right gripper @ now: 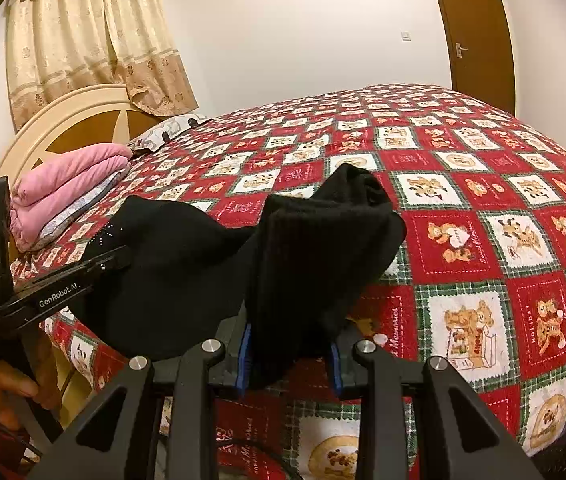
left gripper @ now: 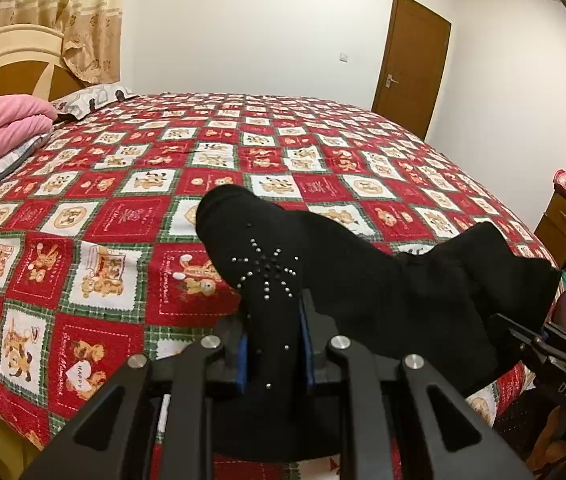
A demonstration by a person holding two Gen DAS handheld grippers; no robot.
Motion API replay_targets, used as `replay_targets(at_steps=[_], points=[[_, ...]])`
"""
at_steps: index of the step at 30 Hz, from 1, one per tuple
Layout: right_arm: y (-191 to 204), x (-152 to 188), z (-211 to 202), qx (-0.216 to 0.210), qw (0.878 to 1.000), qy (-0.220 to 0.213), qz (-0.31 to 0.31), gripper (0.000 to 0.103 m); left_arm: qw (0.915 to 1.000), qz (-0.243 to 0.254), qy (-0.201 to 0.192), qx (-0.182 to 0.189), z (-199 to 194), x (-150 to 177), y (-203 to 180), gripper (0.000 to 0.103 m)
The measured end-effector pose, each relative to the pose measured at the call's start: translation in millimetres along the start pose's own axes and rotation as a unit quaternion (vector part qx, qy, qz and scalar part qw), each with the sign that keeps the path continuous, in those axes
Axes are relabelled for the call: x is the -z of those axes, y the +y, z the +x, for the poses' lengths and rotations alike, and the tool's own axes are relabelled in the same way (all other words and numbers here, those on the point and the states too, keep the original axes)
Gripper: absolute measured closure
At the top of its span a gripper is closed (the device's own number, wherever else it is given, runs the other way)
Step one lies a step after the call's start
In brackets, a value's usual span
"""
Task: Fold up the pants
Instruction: 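Grasp the folded pants bundle with both grippers and lift it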
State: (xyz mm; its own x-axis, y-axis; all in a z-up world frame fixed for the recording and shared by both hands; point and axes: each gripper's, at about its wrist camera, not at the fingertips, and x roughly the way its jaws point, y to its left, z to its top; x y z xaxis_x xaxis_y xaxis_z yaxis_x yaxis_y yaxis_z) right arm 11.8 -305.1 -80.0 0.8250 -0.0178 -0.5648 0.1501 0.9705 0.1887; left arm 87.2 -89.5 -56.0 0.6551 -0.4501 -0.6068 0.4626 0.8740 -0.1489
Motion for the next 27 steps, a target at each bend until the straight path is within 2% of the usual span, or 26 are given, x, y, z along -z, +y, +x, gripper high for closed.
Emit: replay_targets(at_steps=[13, 19, 23, 27], points=[[2.3, -9.5, -17.1, 0.007, 1.0, -0.019, -0.006, 0.072, 0.9997, 0.013, -0.005, 0.019, -7.2, -4.9, -8.8, 0.082], [10.9, -19.6, -11.4, -0.001, 1.0, -0.022, -0.012, 0.072, 0.9997, 0.008, -0.011, 0.022, -8.0, -12.0, -1.6, 0.082], [33.3, -47.8, 6.4, -0.027, 0.998, -0.039, -0.036, 0.072, 0.9996, -0.005, -0.029, 0.002, -10.1, -29.1, 22.5, 0.082], [76.0, -86.2, 40.8, -0.068, 0.993, -0.06, -0.074, 0.072, 0.997, -0.014, -0.06, -0.048, -15.3, -56.5, 60.4, 0.082]])
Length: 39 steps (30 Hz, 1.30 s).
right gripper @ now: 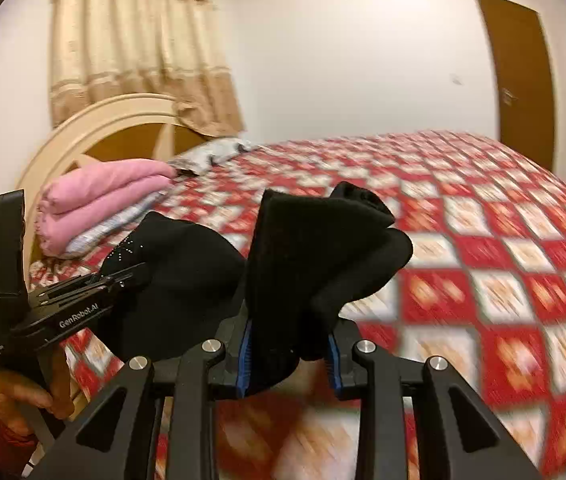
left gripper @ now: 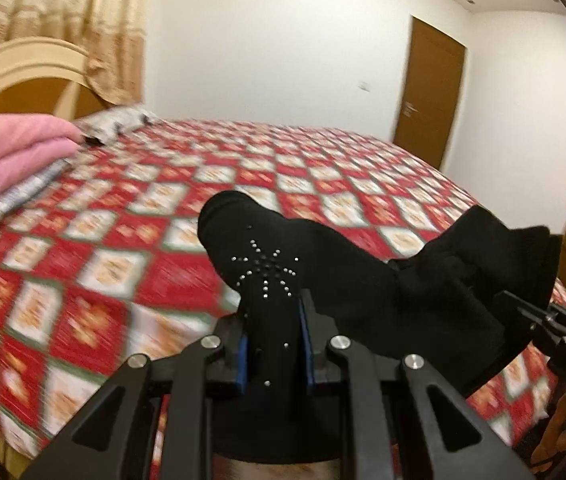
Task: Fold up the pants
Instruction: 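Grasp the folded pants bundle with both grippers and lift it, then place the folded pants on the quilt and open both grippers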
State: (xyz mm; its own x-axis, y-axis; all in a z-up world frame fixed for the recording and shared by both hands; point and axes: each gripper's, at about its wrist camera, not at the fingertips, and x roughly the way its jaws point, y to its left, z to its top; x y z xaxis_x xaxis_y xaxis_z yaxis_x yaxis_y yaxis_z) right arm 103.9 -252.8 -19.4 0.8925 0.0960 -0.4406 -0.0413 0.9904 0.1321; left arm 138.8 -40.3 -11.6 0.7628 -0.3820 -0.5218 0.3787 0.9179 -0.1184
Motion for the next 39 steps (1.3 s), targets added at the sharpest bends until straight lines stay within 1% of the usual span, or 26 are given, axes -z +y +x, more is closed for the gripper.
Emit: replay_targets(at_steps=[3, 5, 7, 8, 9, 11, 13, 14, 15, 16, 17, 18, 19, 20, 23, 25, 26, 27, 28, 31, 32, 34, 36, 37, 38, 39], points=[[27.8, -25.6, 40.1, -0.037, 0.999, -0.018, -0.017, 0.072, 0.9986, -0.004, -0.022, -0.048, 4.2, -21.6, 33.5, 0.082], [41.6, -35.6, 75.5, -0.059, 0.998, -0.019, -0.019, 0.072, 0.9965, -0.004, -0.029, -0.078, 10.0, -30.8, 53.6, 0.082], [47.3, -35.8, 110.7, -0.084, 0.996, -0.007, -0.004, 0.072, 0.9937, -0.011, -0.029, -0.108, 20.6, -36.0, 77.6, 0.082], [49.0, -32.8, 133.2, -0.095, 0.995, 0.009, 0.005, 0.072, 0.9921, -0.015, -0.025, -0.122, 28.6, -35.7, 90.5, 0.082], [50.6, -28.8, 149.7, -0.095, 0.995, 0.022, 0.009, 0.072, 0.991, -0.016, -0.02, -0.132, 35.2, -33.7, 98.9, 0.082], [50.5, -12.7, 187.7, -0.097, 0.993, 0.063, 0.022, 0.072, 0.9883, -0.015, 0.007, -0.152, 59.1, -24.7, 121.4, 0.081], [51.1, 3.2, 212.5, -0.079, 0.991, 0.102, 0.028, 0.067, 0.986, -0.023, 0.044, -0.159, 80.8, -13.1, 138.7, 0.078], [48.3, 9.1, 217.6, -0.076, 0.99, 0.113, 0.038, 0.062, 0.9834, -0.029, 0.066, -0.166, 90.1, -4.3, 147.0, 0.076], [44.1, 10.5, 218.8, -0.08, 0.989, 0.118, 0.05, 0.053, 0.9807, -0.037, 0.085, -0.172, 99.1, 7.1, 155.9, 0.067], [39.8, 9.8, 219.0, -0.079, 0.988, 0.121, 0.058, 0.047, 0.979, -0.042, 0.091, -0.177, 102.5, 12.9, 160.9, 0.061], [35.0, 9.6, 218.7, -0.073, 0.988, 0.123, 0.066, 0.037, 0.976, -0.048, 0.091, -0.192, 104.6, 21.1, 166.7, 0.043], [31.6, 9.4, 218.7, -0.069, 0.987, 0.125, 0.071, 0.033, 0.9738, -0.047, 0.083, -0.206, 100.0, 24.9, 165.5, 0.023], [26.6, 10.5, 218.2, -0.074, 0.986, 0.128, 0.081, 0.033, 0.9698, -0.045, 0.073, -0.228, 95.9, 28.0, 165.5, 0.006], [22.0, 11.5, 216.6, -0.08, 0.984, 0.131, 0.089, 0.033, 0.965, -0.041, 0.073, -0.248, 94.6, 30.0, 167.5, 0.0], [10.7, 13.3, 201.5, -0.092, 0.978, 0.127, 0.135, 0.033, 0.9669, -0.038, 0.082, -0.239, 89.7, 28.8, 174.0, 0.0], [2.4, 12.1, 181.5, -0.093, 0.976, 0.099, 0.172, 0.033, 0.9624, -0.033, 0.086, -0.255, 80.5, 26.6, 176.1, 0.0], [-1.3, 11.6, 170.7, -0.084, 0.975, 0.081, 0.189, 0.033, 0.9587, -0.027, 0.084, -0.27, 74.4, 26.1, 175.5, 0.0], [-6.3, 11.2, 157.4, -0.068, 0.974, 0.06, 0.209, 0.033, 0.9546, -0.022, 0.083, -0.285, 69.4, 23.8, 176.8, 0.0], [-11.1, 12.3, 140.6, -0.04, 0.971, 0.037, 0.231, 0.033, 0.95, -0.016, 0.082, -0.301, 64.2, 25.1, 174.7, 0.0], [-13.0, 17.2, 100.0, 0.046, 0.964, 0.012, 0.263, 0.033, 0.9329, -0.005, 0.091, -0.349, 48.4, 30.3, 173.6, 0.0], [-10.4, 19.9, 86.8, 0.061, 0.962, 0.004, 0.267, 0.033, 0.9256, -0.012, 0.099, -0.365, 40.8, 36.0, 174.8, 0.0], [-3.6, 25.8, 64.6, 0.074, 0.961, -0.013, 0.266, 0.033, 0.9192, -0.03, 0.112, -0.376, 29.3, 46.7, 177.9, 0.0], [8.8, 30.3, 48.3, 0.07, 0.966, -0.027, 0.247, 0.033, 0.9184, -0.054, 0.11, -0.376, 12.1, 59.9, 180.1, 0.0], [20.1, 31.3, 42.3, 0.064, 0.971, -0.03, 0.227, 0.033, 0.9191, -0.064, 0.105, -0.374, 3.5, 64.6, 179.4, 0.0], [29.3, 32.4, 38.8, 0.057, 0.976, -0.03, 0.21, 0.033, 0.9205, -0.073, 0.099, -0.371, -4.0, 67.9, 177.4, 0.0], [42.3, 34.3, 35.1, 0.046, 0.981, -0.027, 0.187, 0.033, 0.9243, -0.082, 0.089, -0.362, -14.3, 71.0, 172.2, 0.0]])
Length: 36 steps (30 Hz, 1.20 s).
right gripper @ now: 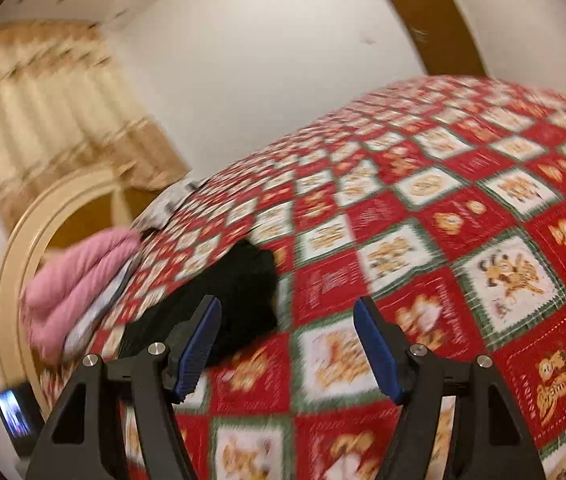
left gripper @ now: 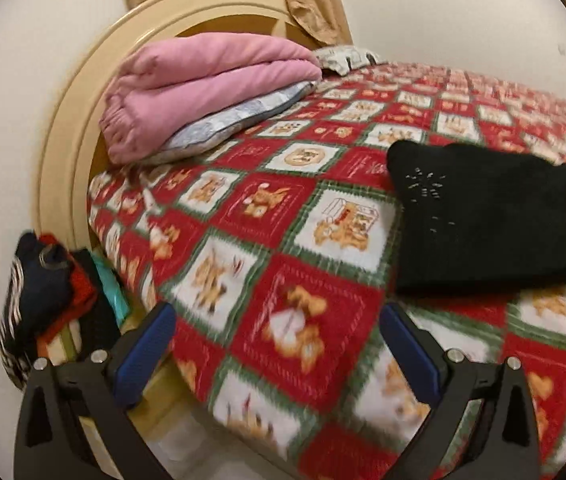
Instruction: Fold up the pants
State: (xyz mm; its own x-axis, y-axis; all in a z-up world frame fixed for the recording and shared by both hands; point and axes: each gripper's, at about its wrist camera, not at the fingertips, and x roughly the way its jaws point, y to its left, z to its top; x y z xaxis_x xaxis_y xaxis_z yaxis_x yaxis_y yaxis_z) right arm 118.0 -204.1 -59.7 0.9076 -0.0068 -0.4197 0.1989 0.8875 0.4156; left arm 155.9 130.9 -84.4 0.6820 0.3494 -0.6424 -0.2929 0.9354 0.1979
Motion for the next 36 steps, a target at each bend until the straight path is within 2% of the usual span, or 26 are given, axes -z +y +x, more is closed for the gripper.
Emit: replay_targets(at_steps=[7, 13, 23, 36], points=[[34.5, 30.6, -19.9, -0.047, 0.997, 0.033, -0.059, 0.033, 0.9976, 0.01, -0.057, 0.039, -57.7, 6.7, -5.8, 0.0], [50.0, 38.3, -44.0, -0.056, 0.994, 0.017, -0.093, 0.032, 0.9954, 0.009, -0.078, 0.055, -82.8, 11.2, -5.1, 0.0], [49.3, 33.6, -66.8, -0.05, 0.995, -0.006, -0.087, 0.028, 0.9907, 0.015, -0.109, 0.08, -118.7, 26.4, -8.9, 0.0], [53.5, 33.1, -71.9, -0.055, 0.994, -0.008, -0.094, 0.028, 0.9881, 0.016, -0.131, 0.079, -135.9, 30.6, -9.8, 0.0]])
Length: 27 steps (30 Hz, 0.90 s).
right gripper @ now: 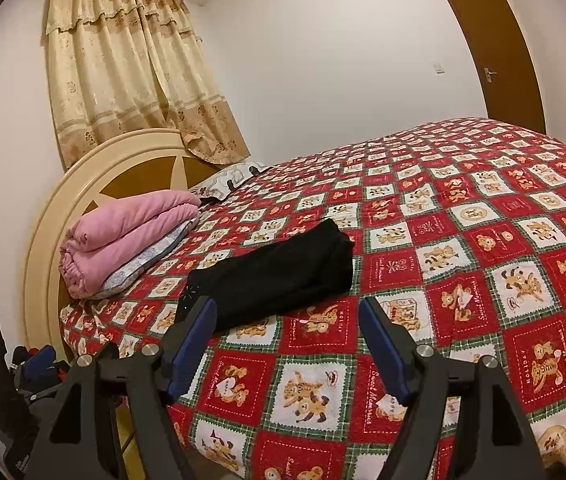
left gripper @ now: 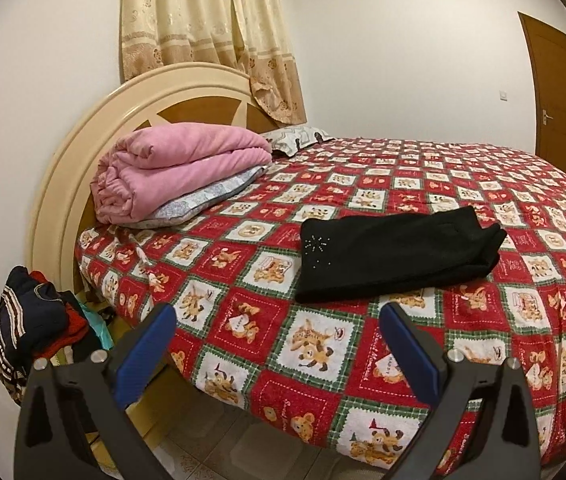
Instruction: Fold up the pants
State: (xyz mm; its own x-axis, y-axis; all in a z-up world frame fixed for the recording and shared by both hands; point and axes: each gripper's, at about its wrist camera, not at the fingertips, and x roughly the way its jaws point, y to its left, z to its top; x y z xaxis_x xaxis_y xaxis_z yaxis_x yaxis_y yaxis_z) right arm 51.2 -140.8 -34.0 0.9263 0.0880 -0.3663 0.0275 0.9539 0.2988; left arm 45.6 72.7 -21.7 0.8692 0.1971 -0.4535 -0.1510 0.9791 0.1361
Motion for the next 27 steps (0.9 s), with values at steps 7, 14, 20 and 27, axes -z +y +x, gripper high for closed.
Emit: replay_targets(at_steps=[7, 14, 20, 27], points=[[0.6, -0.2, -2.8, -0.001, 1.0, -0.004, 0.001, 0.028, 1.0, 0.0, -0.002, -0.002, -1.3, -0.1, -0.3, 0.0], [3.4, -0.9, -5.1, -0.002, 1.0, -0.008, -0.002, 0.028, 0.9999, -0.004, 0.011, -0.003, -0.6, -4.3, 1.7, 0.0], [2.2, -1.9, -6.0, 0.0, 1.0, -0.005, 0.003, 0.028, 1.0, -0.002, 0.006, -0.008, -5.4, -7.8, 1.1, 0.0], [1.2, -2.2, -7.4, 0.0, 1.0, -0.007, 0.005, 0.028, 1.0, -0.002, 0.002, -0.004, -6.2, -9.4, 0.1, 0.0]])
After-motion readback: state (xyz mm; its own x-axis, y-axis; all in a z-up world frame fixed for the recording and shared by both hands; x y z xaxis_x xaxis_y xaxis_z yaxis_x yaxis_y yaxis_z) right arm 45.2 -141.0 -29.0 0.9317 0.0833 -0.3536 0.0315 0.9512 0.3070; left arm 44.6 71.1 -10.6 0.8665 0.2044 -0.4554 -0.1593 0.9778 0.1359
